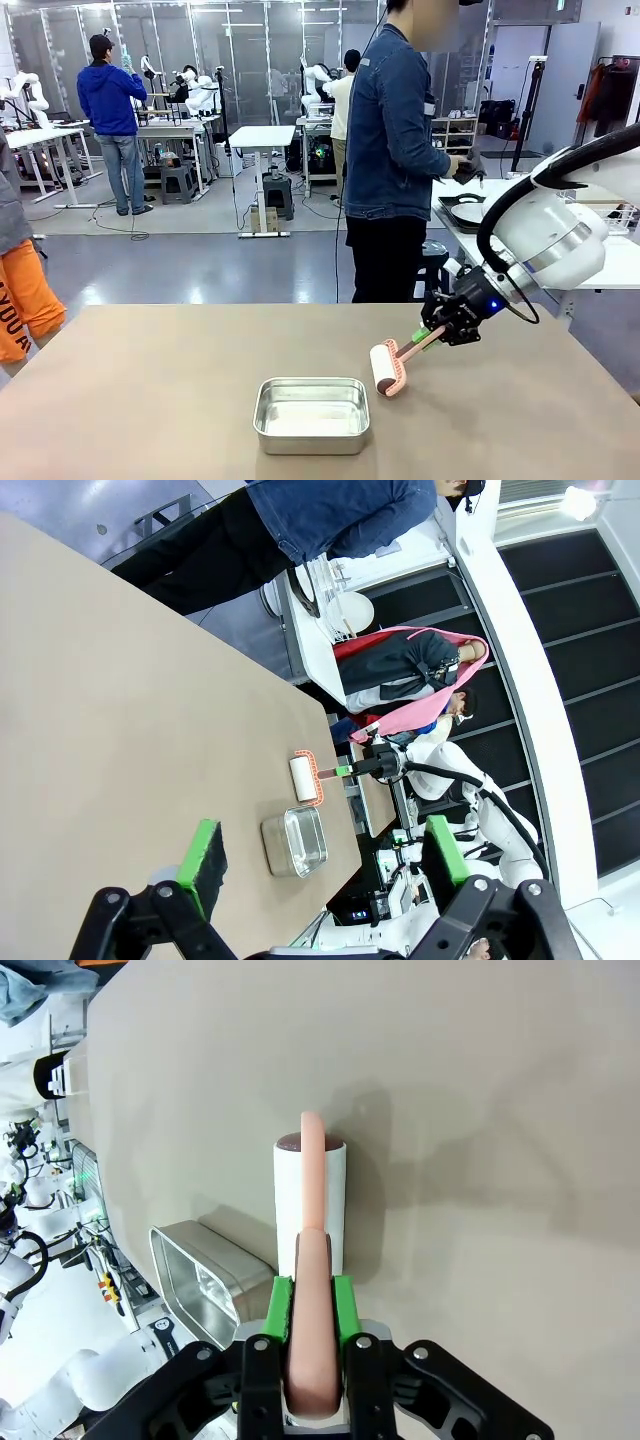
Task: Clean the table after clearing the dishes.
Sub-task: When the right (or left) Handle tray is removed, use the right hand (or left hand) to clean the right (or left) side of the table with the Lint Roller.
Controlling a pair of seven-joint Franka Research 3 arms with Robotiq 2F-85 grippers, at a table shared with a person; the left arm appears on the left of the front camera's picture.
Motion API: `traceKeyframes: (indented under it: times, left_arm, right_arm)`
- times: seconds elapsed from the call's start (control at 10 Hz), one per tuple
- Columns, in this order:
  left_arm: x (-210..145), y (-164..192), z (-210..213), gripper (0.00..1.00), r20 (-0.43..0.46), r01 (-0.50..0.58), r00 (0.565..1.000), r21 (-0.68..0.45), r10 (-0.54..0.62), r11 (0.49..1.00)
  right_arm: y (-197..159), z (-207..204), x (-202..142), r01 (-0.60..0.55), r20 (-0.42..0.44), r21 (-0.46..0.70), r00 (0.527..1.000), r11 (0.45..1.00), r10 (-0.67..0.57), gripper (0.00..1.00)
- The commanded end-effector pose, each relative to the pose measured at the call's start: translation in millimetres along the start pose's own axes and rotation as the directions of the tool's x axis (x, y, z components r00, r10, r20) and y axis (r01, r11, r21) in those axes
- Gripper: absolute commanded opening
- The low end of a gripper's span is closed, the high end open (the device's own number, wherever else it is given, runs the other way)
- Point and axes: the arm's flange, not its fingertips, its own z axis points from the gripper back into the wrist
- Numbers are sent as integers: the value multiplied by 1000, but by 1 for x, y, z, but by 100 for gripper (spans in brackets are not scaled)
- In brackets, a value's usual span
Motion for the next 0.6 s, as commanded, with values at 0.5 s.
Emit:
traceKeyframes:
  times: [0.5]
  left_arm:
    - [-2, -1, 3, 100, -7, 7, 1000, -8, -7, 1000]
  right_arm:
    - [-127, 78, -21, 85, 85, -214, 994, 973, -68, 21]
